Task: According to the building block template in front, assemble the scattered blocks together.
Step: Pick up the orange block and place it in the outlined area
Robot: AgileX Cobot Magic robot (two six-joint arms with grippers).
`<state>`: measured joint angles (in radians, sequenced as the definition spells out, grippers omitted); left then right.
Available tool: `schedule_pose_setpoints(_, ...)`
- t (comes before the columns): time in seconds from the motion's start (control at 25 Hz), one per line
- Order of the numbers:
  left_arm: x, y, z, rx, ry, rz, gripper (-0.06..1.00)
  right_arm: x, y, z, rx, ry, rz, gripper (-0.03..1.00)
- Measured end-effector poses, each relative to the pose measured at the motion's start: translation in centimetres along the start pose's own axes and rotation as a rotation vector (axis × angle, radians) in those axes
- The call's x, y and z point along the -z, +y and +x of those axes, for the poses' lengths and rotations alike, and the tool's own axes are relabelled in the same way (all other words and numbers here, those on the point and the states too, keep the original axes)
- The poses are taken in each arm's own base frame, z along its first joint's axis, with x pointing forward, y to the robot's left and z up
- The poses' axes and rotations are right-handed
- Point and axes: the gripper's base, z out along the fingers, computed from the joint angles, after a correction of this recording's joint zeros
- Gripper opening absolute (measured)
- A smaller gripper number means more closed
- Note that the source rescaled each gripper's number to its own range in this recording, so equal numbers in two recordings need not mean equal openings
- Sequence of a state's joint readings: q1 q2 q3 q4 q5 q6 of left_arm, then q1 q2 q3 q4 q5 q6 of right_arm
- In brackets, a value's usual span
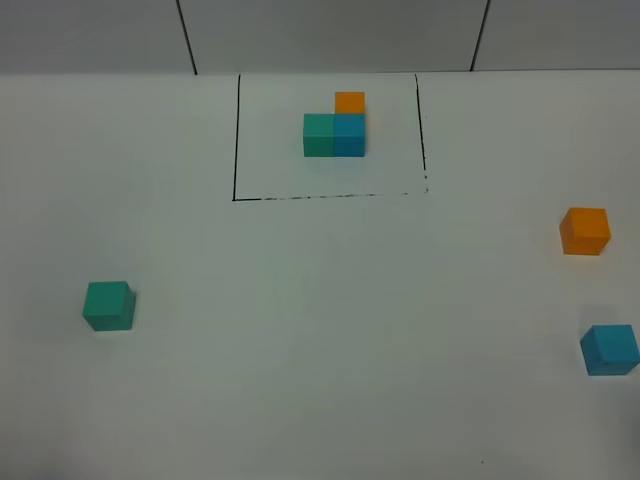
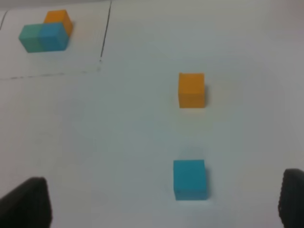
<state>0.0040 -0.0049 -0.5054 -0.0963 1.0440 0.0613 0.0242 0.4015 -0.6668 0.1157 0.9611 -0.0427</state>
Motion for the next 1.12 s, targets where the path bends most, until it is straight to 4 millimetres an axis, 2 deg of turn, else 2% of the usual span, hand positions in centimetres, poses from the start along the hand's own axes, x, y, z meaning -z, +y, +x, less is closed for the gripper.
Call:
schedule_pose_setpoints(0.16,0.0,0.0,0.0,0.0,0.0,0.0,0.76,-5.0,-0.3,-5.8,-0.019,0.198,0.004,0.93)
schedule_pose_setpoints(0.24,0.0,0.0,0.0,0.0,0.0,0.0,0.76,-8.7,-0.6,-7.8,-0.035,0.311,0.0,0.93)
schedule_pose_setpoints(0.32,0.0,0.0,0.0,0.0,0.0,0.0,0.76,-12.5,-0.9,-8.7,-0.047,0.411,-0.003,0.93)
schedule_pose_setpoints(0.4,0.0,0.0,0.0,0.0,0.0,0.0,0.76,-15.9,-1.2,-8.9,-0.051,0.488,0.002,0.93)
schedule_pose_setpoints(0.52,0.0,0.0,0.0,0.0,0.0,0.0,0.76,-20.5,-1.7,-8.1,-0.039,0.557,0.008,0.93)
schedule_pose_setpoints(0.64,0.0,0.0,0.0,0.0,0.0,0.0,0.76,-23.8,-2.2,-7.0,-0.012,0.597,0.017,0.93)
schedule_pose_setpoints(0.88,0.0,0.0,0.0,0.0,0.0,0.0,0.76,-28.2,-3.2,-5.7,0.051,0.662,0.048,0.93)
schedule_pose_setpoints(1.12,0.0,0.0,0.0,0.0,0.0,0.0,0.76,-30.9,-3.4,-5.8,0.054,0.678,0.051,0.93)
